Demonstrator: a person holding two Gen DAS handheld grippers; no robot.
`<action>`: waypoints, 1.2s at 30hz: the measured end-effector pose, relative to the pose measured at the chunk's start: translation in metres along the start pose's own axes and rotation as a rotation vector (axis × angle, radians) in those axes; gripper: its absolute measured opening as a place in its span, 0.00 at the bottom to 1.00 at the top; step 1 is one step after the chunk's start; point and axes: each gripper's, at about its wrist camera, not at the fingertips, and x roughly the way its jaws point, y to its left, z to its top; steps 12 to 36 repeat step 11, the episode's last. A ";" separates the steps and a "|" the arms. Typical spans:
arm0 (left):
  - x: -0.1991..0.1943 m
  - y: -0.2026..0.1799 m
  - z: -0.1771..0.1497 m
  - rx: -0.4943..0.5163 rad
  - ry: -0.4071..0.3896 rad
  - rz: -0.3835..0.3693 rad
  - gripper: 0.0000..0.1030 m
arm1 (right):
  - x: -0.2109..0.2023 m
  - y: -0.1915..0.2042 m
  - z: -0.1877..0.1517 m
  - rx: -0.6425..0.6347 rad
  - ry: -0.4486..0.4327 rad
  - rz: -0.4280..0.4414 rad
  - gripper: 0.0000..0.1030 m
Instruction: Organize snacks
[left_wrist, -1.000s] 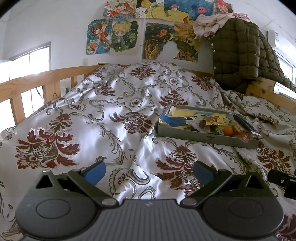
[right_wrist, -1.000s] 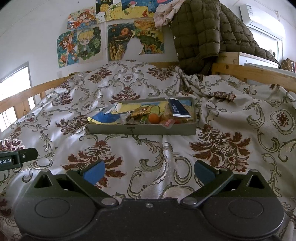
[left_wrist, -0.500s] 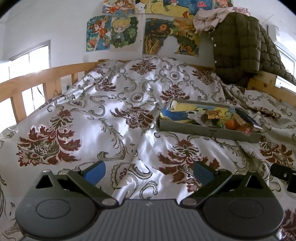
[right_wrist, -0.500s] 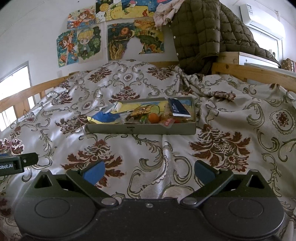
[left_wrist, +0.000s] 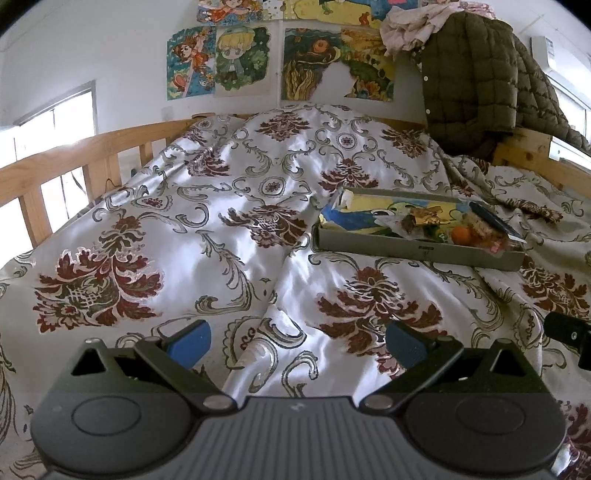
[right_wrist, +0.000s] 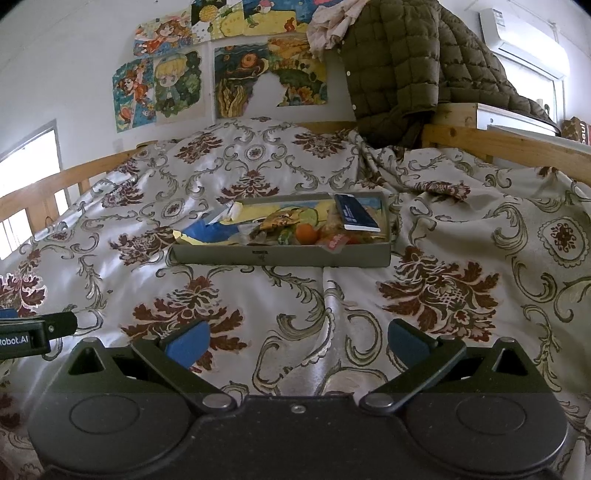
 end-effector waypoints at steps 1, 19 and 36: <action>0.000 0.000 0.000 0.001 0.000 0.000 1.00 | 0.000 0.000 0.000 0.000 0.000 0.000 0.99; 0.001 0.000 -0.001 -0.007 0.008 -0.002 1.00 | 0.000 0.000 0.000 0.000 0.002 0.000 0.99; 0.001 0.000 -0.001 -0.007 0.008 -0.002 1.00 | 0.000 0.000 0.000 0.000 0.002 0.000 0.99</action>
